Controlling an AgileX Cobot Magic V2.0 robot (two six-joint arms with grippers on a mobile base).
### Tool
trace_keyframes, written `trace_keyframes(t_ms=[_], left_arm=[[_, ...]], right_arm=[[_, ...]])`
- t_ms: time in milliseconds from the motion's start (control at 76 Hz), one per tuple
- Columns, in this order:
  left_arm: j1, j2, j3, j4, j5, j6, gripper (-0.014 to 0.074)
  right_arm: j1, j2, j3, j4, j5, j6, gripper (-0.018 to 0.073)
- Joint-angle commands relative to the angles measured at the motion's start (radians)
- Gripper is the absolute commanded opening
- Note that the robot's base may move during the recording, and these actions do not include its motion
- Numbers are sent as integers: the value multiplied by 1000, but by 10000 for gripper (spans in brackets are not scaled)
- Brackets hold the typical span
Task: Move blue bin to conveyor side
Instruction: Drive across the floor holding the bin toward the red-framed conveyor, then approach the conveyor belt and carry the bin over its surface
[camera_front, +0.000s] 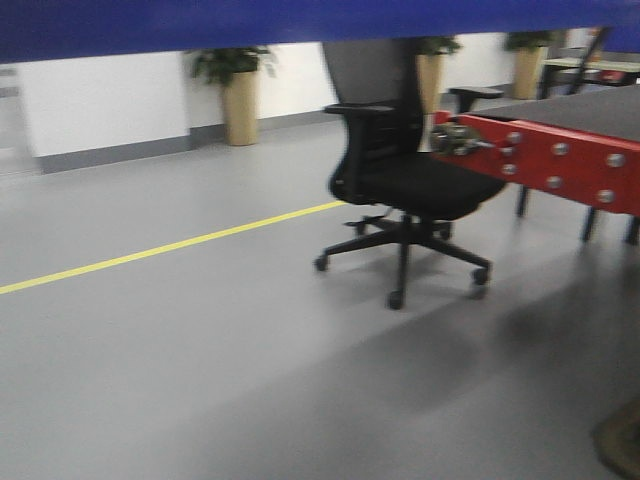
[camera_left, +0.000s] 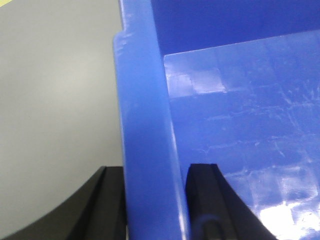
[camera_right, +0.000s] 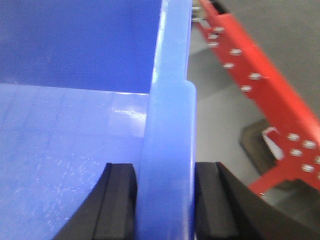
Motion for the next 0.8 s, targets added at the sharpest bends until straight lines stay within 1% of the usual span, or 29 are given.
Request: trace_keyframes(t_ms=[0, 145, 224, 789], left_arm=[[-14, -16, -22, -51, -95, 16, -19], [-14, -16, -22, -49, -95, 16, -19], [-14, -16, -22, -31, -95, 16, -19], [-14, -16, -22, -31, -95, 16, -19]], right_arm=[[8, -20, -19, 28, -361, -20, -81], [8, -20, -19, 28, -361, -20, -81], [8, -20, -19, 28, -361, -20, -81], [8, -20, -19, 30, -361, -20, -81]])
